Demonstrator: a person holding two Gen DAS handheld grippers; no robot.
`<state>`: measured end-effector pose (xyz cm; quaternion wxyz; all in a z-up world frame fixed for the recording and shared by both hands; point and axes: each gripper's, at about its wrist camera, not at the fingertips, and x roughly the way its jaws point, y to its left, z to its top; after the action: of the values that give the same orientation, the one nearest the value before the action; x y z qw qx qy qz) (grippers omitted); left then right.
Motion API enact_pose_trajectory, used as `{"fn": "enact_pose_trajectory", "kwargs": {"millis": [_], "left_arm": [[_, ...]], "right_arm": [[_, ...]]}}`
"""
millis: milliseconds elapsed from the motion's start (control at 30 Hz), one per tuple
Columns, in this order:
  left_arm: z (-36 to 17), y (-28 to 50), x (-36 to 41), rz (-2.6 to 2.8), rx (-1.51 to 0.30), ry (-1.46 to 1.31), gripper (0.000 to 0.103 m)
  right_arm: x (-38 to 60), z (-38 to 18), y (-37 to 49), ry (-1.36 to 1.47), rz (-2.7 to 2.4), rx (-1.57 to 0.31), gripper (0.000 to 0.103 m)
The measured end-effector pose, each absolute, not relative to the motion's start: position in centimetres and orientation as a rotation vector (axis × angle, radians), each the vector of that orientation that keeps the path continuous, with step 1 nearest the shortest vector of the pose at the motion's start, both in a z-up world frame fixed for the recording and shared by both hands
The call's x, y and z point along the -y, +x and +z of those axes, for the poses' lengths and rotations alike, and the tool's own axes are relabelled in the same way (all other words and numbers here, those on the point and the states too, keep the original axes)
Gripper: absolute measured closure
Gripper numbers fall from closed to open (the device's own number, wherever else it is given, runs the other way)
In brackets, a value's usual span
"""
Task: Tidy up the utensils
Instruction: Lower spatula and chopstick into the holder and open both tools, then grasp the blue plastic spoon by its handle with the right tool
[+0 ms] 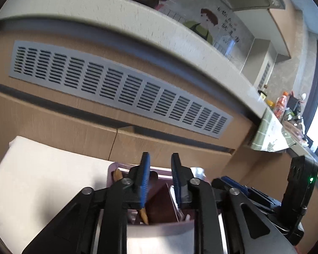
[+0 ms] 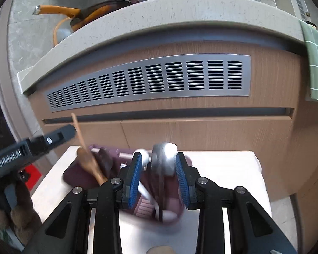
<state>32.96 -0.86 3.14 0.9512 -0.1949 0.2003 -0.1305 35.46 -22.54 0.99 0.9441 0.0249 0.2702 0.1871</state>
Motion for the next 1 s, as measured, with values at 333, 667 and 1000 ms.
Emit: {"fn": "enact_pose_trajectory", "kwargs": {"millis": [333,667,1000], "left_arm": [[1.6,24.3,-2.3,-0.173,-0.501,-0.316,0.06],[-5.3,19.2,-1.6,-0.179,-0.78,-0.158,0.06],[-6.9,19.3,-2.3,-0.159,-0.845,-0.158,0.06]], "right_arm": [[23.7,2.2,26.3,-0.012,0.378,-0.538,0.069],[22.0,-3.6,18.9,-0.232,0.414,-0.715,0.068],[23.5,-8.2,18.3,-0.314,0.42,-0.874,0.068]]}}
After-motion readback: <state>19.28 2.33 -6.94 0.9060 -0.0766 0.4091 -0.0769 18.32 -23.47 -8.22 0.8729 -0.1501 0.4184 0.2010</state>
